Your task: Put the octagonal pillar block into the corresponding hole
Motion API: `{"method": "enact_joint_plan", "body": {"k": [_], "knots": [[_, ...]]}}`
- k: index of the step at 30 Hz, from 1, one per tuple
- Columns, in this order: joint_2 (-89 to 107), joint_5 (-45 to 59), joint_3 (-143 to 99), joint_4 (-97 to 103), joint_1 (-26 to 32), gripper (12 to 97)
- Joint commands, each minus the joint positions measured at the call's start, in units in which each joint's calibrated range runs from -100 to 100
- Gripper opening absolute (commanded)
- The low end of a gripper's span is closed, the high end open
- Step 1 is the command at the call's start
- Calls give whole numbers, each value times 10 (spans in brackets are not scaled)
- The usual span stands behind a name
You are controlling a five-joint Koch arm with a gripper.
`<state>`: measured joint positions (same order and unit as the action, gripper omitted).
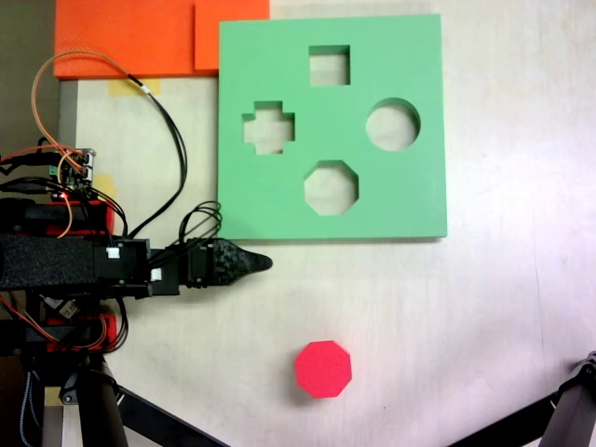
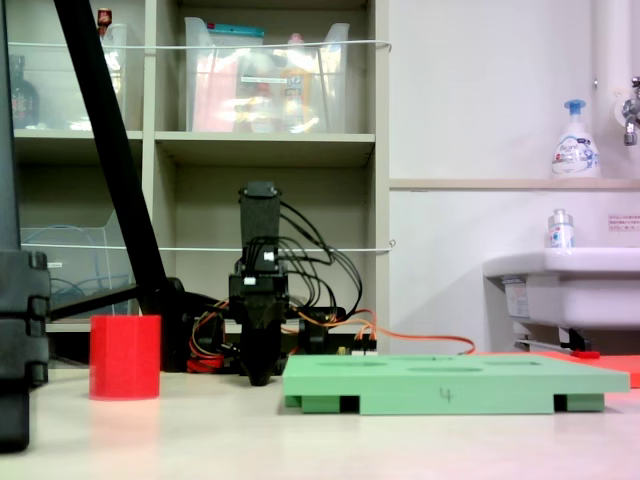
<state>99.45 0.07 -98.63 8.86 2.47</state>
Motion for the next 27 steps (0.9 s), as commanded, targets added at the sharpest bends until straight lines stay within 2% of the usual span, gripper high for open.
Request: {"method": "enact_joint_plan", "body": {"k": [1, 27], "knots": [[5, 0, -14, -49, 0, 493], [5, 0, -14, -52, 3, 493]]}}
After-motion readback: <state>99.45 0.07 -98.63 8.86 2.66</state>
